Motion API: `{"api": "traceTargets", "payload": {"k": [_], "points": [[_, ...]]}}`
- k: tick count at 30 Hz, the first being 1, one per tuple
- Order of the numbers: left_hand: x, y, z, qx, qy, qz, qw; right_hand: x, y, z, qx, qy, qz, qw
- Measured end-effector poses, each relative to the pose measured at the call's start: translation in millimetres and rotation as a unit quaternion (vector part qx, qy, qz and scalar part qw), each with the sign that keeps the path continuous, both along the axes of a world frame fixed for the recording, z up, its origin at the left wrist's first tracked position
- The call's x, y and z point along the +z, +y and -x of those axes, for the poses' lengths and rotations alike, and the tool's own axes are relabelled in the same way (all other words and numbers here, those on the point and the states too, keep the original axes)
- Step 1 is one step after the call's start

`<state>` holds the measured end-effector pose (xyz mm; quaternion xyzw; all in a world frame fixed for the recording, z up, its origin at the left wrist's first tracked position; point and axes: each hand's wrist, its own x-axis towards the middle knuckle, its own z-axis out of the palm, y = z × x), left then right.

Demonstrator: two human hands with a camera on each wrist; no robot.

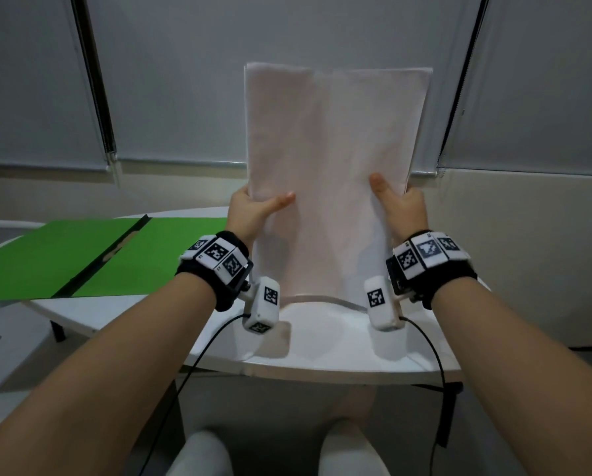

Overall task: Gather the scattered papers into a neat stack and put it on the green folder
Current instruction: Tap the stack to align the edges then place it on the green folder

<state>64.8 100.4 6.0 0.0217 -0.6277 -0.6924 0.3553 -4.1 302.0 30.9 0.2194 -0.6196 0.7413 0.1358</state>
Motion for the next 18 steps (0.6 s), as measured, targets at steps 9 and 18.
{"api": "traceTargets", "payload": {"k": [9,18], "points": [[-26.2,-9.1,3.1,-0.02,-0.006,-0.021,1.0,-25.5,-3.7,3.8,-0.005,-0.029,-0.035,0.999],[-35.6,-18.8,1.6,-0.104,-0.065,-0.013,0.992,-40.4,-4.4,11.9,0.033,-0.059,-0.021,0.998]]}}
